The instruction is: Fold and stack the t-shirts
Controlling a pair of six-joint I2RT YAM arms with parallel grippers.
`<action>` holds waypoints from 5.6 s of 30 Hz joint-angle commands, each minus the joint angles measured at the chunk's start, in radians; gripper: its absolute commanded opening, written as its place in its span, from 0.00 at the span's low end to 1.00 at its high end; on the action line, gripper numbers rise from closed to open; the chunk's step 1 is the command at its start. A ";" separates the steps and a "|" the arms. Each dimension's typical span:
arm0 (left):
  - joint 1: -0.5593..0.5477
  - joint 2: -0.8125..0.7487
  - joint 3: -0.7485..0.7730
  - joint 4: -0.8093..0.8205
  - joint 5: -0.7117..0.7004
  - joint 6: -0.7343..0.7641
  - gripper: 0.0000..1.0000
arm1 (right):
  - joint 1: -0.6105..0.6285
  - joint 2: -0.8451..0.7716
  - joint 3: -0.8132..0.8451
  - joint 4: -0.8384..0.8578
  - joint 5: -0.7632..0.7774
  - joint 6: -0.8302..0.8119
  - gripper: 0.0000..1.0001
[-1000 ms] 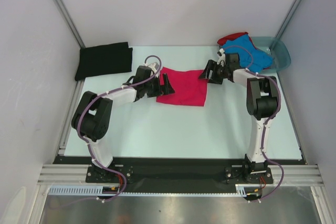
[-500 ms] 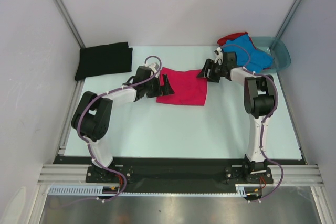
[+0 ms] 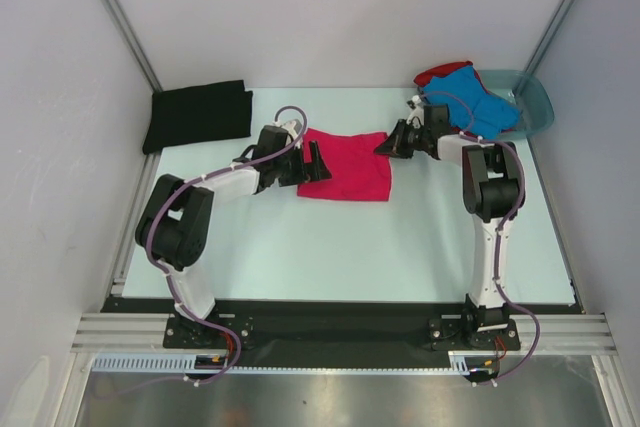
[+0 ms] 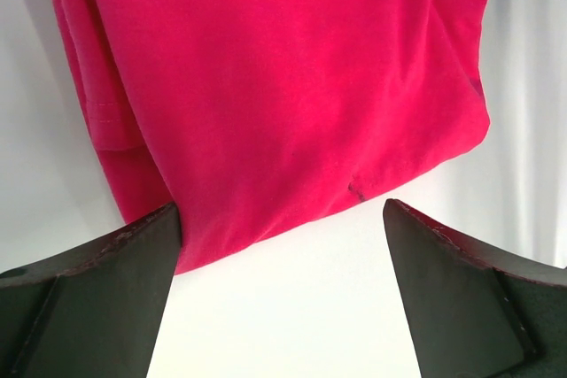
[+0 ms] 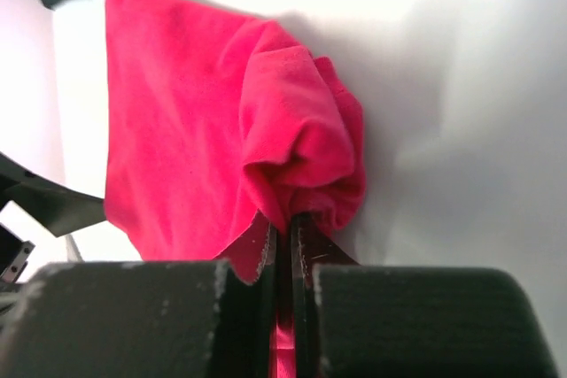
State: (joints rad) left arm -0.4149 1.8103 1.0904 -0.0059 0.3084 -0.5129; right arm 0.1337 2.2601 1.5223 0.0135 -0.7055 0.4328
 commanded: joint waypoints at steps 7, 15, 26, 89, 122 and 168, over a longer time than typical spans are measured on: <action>0.021 -0.081 -0.027 0.032 0.012 0.017 1.00 | -0.108 0.027 0.071 0.091 -0.187 0.020 0.00; 0.025 -0.094 -0.047 0.040 0.020 0.019 1.00 | -0.126 0.148 0.114 0.450 -0.432 0.328 0.00; 0.031 -0.101 -0.057 0.047 0.020 0.016 1.00 | -0.123 0.050 0.125 0.159 -0.303 0.075 1.00; 0.061 0.135 0.321 0.241 0.254 0.051 1.00 | 0.053 -0.491 -0.317 -0.070 0.267 -0.144 1.00; -0.058 0.140 0.141 0.020 -0.057 0.059 1.00 | 0.063 -0.462 -0.346 0.019 0.193 -0.091 1.00; -0.099 -0.342 -0.122 0.058 -0.403 0.028 1.00 | 0.104 -0.344 0.025 -0.056 0.375 -0.400 1.00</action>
State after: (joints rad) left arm -0.5003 1.5646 0.9836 0.0345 0.0063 -0.4786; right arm 0.1947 2.0369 1.5494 0.0349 -0.5205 0.1165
